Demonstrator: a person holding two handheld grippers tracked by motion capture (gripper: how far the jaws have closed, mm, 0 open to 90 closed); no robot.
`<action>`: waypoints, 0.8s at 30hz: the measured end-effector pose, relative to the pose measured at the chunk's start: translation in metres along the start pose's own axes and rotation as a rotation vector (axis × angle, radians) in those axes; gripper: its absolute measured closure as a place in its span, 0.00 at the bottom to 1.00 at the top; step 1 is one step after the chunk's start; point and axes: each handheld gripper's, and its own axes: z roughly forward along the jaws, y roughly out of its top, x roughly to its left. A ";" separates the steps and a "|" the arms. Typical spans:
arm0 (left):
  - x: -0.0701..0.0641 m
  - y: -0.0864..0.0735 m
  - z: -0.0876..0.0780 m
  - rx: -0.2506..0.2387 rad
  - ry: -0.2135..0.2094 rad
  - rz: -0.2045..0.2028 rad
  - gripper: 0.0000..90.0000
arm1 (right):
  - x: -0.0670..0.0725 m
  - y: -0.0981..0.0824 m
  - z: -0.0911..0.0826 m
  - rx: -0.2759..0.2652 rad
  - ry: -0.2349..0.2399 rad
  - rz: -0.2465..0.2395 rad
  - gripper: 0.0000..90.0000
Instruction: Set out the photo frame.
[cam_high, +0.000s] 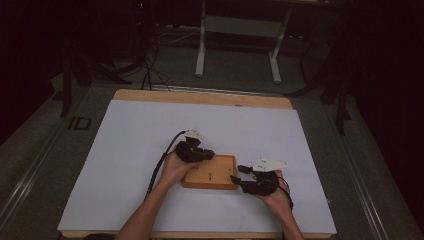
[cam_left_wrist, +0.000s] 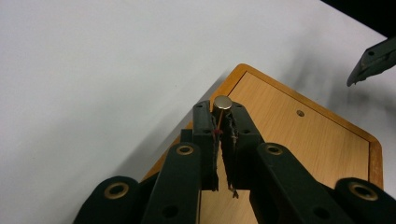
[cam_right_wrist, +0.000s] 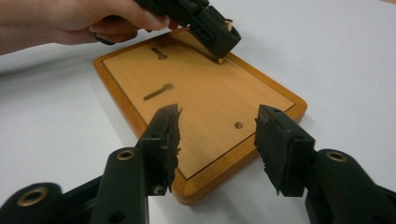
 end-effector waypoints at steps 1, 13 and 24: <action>0.002 0.000 0.000 -0.004 -0.009 -0.013 0.94 | 0.000 0.000 0.000 0.000 0.004 -0.002 0.53; 0.010 0.005 0.001 0.020 -0.054 -0.061 0.94 | 0.005 -0.001 -0.001 0.021 0.047 -0.035 0.45; 0.014 0.008 0.002 0.037 -0.073 -0.095 0.94 | 0.009 -0.006 0.005 0.068 0.051 -0.087 0.33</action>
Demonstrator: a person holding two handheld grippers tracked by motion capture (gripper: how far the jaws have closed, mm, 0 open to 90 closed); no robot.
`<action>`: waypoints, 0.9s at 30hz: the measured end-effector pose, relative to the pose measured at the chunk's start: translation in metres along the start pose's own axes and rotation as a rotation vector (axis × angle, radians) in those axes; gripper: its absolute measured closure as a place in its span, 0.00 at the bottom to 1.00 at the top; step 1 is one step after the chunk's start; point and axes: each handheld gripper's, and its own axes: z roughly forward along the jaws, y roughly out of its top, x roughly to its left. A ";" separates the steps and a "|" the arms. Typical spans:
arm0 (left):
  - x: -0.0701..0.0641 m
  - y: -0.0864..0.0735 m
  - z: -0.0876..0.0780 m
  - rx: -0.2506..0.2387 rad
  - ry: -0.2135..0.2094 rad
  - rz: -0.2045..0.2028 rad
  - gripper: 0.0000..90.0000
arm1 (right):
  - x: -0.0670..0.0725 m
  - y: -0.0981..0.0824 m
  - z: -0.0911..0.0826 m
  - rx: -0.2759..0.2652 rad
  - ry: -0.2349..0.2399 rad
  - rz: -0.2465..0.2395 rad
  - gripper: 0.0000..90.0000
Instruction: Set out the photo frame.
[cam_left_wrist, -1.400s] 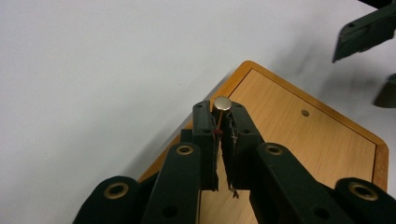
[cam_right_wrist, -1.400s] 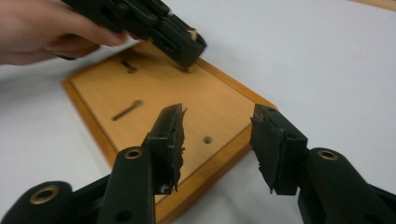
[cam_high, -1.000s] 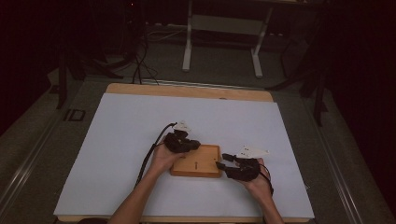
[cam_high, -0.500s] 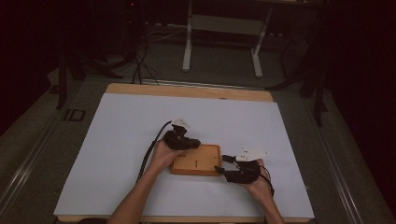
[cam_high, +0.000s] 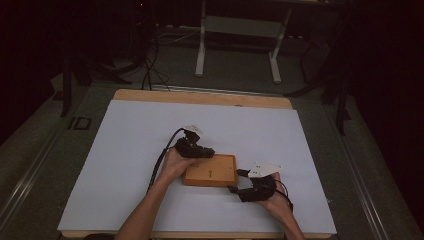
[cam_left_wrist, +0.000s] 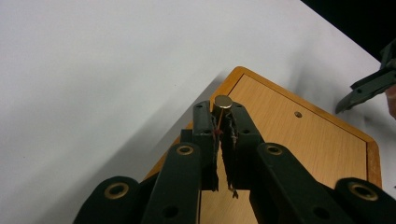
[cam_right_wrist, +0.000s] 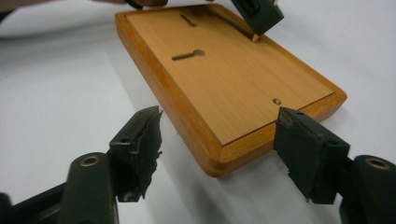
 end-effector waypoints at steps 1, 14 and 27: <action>0.000 0.000 0.000 0.001 -0.003 -0.003 0.94 | 0.000 0.000 0.001 0.004 -0.004 -0.003 0.32; 0.005 0.004 0.000 0.019 -0.024 -0.040 0.94 | -0.002 -0.004 0.011 0.052 -0.058 -0.014 0.22; 0.006 0.004 0.001 0.014 -0.034 -0.064 0.94 | -0.002 -0.005 0.022 0.088 -0.118 -0.035 0.25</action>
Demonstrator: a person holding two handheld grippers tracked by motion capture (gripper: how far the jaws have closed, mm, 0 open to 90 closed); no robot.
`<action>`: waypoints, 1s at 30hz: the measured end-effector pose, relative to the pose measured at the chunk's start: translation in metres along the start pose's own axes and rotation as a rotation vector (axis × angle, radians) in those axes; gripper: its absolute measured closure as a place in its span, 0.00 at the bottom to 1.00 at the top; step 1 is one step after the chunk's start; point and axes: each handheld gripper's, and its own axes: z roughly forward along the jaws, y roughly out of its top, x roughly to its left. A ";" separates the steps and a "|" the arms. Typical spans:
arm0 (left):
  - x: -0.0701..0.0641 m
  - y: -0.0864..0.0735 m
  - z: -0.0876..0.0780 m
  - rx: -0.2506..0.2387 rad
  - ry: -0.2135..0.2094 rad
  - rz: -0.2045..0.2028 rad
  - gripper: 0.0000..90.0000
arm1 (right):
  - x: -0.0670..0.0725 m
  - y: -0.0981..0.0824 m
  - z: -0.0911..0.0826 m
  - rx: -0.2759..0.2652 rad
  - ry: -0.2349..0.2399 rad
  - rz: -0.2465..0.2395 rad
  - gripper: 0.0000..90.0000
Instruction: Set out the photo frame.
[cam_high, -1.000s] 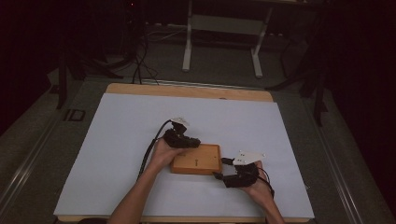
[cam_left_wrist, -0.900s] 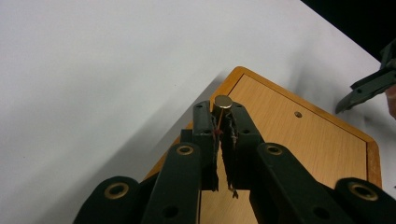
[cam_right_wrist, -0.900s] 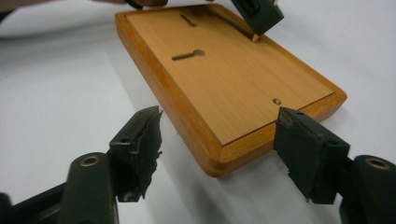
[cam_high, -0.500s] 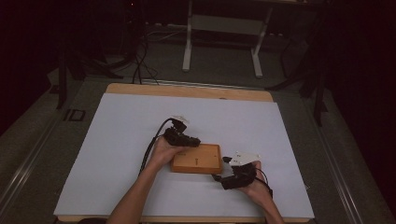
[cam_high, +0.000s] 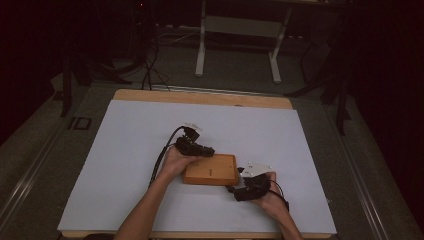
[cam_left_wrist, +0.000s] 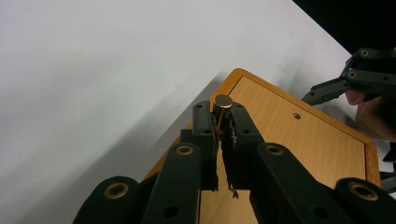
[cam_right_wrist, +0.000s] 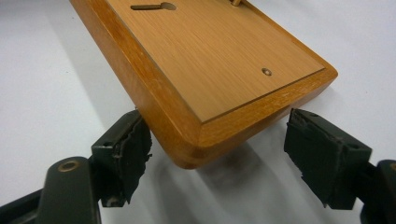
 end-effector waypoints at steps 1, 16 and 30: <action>0.000 0.000 0.000 0.000 0.000 0.000 0.94 | 0.000 0.000 0.001 0.002 -0.007 -0.004 0.25; -0.003 0.001 -0.008 0.009 0.010 0.018 0.94 | 0.007 0.008 -0.002 -0.030 -0.052 -0.024 0.26; -0.006 -0.003 -0.002 0.037 -0.053 0.012 0.94 | 0.008 0.011 -0.005 -0.073 -0.087 -0.050 0.21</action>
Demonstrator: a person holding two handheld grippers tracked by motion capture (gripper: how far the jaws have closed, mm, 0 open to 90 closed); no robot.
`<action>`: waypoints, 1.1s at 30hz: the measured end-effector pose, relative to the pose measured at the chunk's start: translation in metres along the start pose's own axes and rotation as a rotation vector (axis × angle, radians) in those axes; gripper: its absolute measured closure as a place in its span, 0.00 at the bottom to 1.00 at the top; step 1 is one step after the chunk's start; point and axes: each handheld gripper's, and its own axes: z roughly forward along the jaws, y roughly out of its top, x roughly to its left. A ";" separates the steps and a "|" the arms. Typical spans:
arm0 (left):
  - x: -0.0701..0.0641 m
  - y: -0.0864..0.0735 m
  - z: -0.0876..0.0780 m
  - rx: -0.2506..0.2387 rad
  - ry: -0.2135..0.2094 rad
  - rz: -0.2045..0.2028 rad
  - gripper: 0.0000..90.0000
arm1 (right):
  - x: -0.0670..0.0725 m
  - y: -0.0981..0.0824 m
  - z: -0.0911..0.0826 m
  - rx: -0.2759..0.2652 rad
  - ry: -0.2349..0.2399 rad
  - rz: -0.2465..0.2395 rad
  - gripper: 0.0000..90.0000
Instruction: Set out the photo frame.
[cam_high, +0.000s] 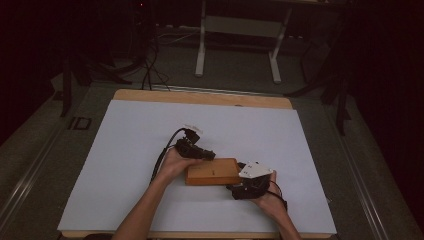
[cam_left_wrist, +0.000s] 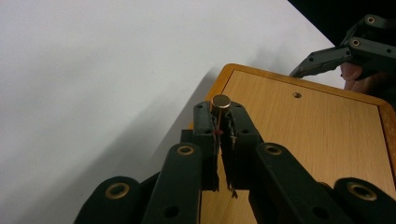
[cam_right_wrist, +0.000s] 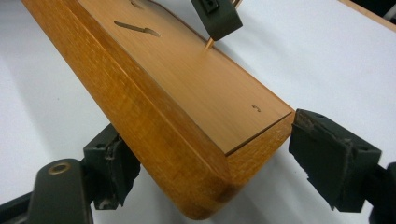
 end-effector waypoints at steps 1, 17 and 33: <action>0.000 0.000 0.000 0.002 -0.001 0.000 0.94 | -0.001 0.000 0.000 0.000 0.004 -0.001 0.20; 0.005 -0.002 0.002 -0.004 -0.054 -0.032 0.94 | -0.004 0.000 0.003 -0.035 0.009 -0.017 0.15; 0.004 -0.002 0.003 0.002 -0.059 -0.021 0.93 | 0.000 0.001 0.001 -0.063 0.034 -0.033 0.21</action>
